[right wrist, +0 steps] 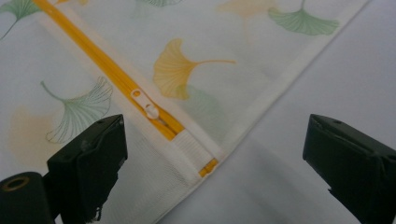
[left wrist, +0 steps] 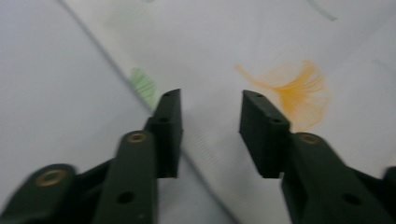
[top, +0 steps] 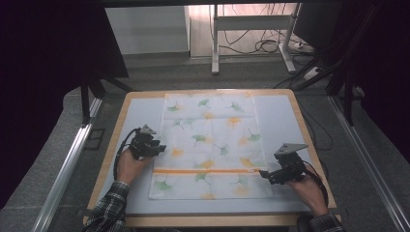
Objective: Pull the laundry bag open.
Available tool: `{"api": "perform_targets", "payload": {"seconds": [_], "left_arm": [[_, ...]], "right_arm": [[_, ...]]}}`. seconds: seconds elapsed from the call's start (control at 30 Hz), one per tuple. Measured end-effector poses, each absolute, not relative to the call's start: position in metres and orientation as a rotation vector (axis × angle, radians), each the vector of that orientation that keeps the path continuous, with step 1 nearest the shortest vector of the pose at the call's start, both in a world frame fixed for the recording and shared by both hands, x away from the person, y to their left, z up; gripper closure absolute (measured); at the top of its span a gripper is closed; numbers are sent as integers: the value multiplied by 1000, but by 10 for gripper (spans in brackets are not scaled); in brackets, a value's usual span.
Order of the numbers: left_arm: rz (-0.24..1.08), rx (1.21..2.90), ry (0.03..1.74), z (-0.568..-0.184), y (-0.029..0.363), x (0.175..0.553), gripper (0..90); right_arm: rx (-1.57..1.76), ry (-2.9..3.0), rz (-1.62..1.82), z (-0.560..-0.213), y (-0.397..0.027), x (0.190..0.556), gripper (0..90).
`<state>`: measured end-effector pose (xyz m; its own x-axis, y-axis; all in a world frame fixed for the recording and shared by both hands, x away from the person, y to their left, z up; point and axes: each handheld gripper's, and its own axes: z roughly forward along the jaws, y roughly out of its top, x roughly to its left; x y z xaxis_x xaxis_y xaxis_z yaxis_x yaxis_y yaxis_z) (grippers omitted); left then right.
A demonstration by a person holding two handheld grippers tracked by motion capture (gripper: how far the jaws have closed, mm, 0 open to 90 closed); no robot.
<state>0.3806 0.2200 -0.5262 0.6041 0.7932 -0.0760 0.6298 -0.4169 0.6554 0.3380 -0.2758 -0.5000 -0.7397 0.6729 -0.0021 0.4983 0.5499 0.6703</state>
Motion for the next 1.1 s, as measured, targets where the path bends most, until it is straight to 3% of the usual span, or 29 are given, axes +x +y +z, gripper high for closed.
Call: {"api": "perform_targets", "payload": {"seconds": [0.17, 0.5, 0.9, 1.1], "left_arm": [[288, 2189, 1022, -524, 199, 379, 343], [201, 2223, 871, -519, 149, 376, 179], [139, 2254, 718, -515, 98, 368, 137], [118, 2216, 655, -510, 81, 367, 240]], "right_arm": [[875, 2591, 970, -505, -269, 336, 53], [730, 2667, 935, -518, -258, 337, 49], [645, 2679, 987, -529, -258, 339, 2], [644, 2682, 986, -530, -258, 339, 0]]}}
